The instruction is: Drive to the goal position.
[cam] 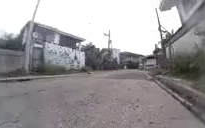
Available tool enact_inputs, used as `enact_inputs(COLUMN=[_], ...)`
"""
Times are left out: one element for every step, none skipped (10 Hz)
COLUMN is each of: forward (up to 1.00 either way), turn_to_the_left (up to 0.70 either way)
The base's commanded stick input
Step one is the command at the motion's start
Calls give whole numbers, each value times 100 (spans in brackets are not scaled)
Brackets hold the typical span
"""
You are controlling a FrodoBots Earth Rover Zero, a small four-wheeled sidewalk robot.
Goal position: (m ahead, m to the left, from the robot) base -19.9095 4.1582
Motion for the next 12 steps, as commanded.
enact_inputs(forward=[0,0,0,0,0,0,0,0,0,0,0,0], turn_to_the_left=[70,70,70,70,70,70,70,70,70,70,70,70])
